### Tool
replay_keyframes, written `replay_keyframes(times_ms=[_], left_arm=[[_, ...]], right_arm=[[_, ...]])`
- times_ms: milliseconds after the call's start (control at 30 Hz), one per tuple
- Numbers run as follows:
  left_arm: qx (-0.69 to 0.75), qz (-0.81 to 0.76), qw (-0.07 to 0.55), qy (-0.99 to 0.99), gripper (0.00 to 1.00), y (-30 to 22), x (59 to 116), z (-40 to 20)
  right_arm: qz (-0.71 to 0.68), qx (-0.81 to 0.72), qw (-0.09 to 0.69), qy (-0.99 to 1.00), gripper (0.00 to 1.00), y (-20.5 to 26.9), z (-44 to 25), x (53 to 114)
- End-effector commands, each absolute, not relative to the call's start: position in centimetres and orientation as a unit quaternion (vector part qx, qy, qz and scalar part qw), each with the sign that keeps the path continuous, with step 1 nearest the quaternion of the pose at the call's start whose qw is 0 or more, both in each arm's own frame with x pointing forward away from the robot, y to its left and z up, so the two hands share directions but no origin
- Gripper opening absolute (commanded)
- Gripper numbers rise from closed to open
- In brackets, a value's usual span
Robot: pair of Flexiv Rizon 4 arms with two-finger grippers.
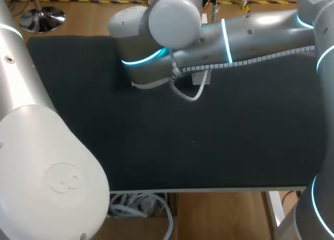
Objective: Grab the tape and strap the tape.
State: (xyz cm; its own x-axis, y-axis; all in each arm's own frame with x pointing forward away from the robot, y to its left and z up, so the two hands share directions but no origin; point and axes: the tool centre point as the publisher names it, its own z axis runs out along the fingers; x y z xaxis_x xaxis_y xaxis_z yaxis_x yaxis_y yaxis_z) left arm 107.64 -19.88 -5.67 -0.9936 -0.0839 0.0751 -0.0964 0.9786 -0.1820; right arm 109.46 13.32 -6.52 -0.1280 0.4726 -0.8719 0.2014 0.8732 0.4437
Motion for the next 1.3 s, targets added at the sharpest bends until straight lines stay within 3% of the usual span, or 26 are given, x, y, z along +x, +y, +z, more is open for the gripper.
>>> replay_keyframes(times_ms=[33, 1300], left_arm=[[0.045, 0.092, 0.034, -0.994, 0.0, -19.9, 107.6, -5.6], [0.045, 0.092, 0.034, -0.994, 0.0, -19.9, 107.6, -5.6]], right_arm=[[0.1, 0.227, 0.62, 0.744, 0.0, 13.5, -6.4, 109.6], [0.081, 0.209, 0.627, 0.746, 0.0, 14.7, -6.6, 109.4]])
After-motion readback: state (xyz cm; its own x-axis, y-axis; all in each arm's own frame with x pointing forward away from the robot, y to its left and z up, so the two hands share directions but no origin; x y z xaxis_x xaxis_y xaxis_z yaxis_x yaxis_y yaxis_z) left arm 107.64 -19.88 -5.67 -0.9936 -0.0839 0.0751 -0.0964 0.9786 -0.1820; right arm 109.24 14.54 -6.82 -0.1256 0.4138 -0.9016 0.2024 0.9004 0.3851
